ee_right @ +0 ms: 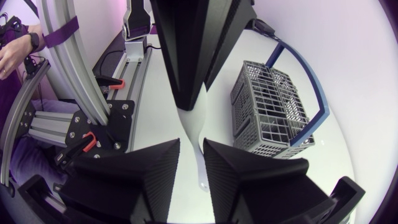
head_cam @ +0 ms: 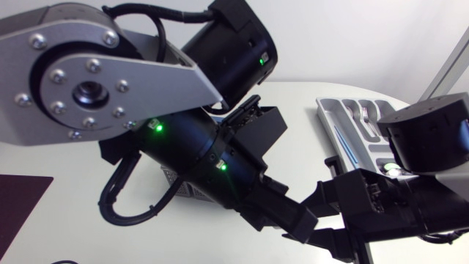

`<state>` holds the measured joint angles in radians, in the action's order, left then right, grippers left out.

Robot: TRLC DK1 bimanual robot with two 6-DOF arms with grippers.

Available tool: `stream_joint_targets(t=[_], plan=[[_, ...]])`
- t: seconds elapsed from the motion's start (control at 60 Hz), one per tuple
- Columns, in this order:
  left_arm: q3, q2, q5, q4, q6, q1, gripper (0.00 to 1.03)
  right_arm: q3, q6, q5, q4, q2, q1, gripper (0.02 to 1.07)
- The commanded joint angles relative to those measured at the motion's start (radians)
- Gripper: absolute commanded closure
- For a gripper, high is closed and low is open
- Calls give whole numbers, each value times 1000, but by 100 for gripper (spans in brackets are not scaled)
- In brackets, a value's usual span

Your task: Unload the cutlery basket into the drawer organizer.

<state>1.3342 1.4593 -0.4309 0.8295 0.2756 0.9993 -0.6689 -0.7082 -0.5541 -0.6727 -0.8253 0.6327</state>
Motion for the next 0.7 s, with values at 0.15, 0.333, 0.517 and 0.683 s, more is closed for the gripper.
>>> stream_joint_targets(t=[0.15, 0.333, 0.517, 0.683], plan=[[-18, -17, -11, -9, -18, 2, 99, 28, -13, -9, 15, -9, 2, 99], [-3, -17, -16, 2, 1, -7, 46, 32, -14, -9, 7, -9, -5, 102], [26, -11, -28, 0, 42, -37, 7, 38, -14, -9, 2, -25, -19, 102], [62, 4, -26, 10, 106, -85, 4, 45, -17, -4, -1, -35, -44, 102]])
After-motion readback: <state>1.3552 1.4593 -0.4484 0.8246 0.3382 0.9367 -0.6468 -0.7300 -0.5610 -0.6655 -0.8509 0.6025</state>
